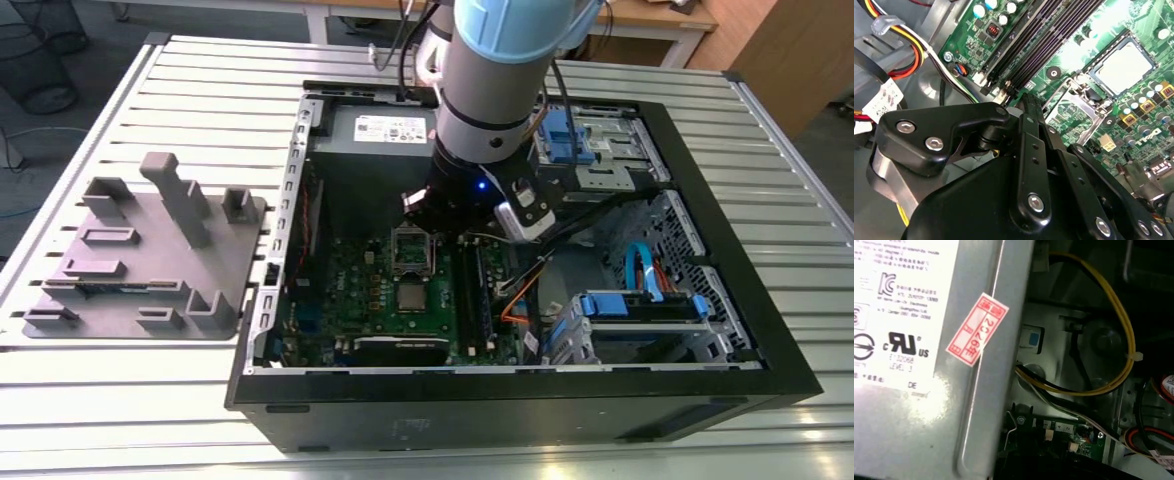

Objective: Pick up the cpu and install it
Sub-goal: 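Close the cpu cover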

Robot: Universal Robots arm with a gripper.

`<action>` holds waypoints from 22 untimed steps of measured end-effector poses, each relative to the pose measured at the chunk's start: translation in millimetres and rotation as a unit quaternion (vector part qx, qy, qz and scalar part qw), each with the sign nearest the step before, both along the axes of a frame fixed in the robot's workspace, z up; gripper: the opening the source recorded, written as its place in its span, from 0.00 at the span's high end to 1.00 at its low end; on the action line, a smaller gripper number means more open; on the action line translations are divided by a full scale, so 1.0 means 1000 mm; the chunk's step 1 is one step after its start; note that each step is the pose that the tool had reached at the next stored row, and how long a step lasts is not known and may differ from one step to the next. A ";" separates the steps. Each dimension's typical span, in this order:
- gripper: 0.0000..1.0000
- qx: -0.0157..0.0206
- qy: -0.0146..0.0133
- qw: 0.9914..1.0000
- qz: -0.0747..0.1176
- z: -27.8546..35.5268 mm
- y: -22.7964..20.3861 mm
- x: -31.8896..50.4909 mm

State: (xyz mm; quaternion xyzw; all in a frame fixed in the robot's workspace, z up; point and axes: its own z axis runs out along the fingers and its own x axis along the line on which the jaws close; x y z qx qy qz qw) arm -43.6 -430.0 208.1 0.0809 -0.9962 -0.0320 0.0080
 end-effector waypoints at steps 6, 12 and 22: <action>0.89 0.000 0.000 1.000 0.015 -0.0011 0.0031 0.0001; 0.89 0.000 0.000 1.000 0.023 -0.0017 0.0045 0.0001; 0.89 0.000 0.000 0.999 0.038 -0.0022 0.0051 0.0035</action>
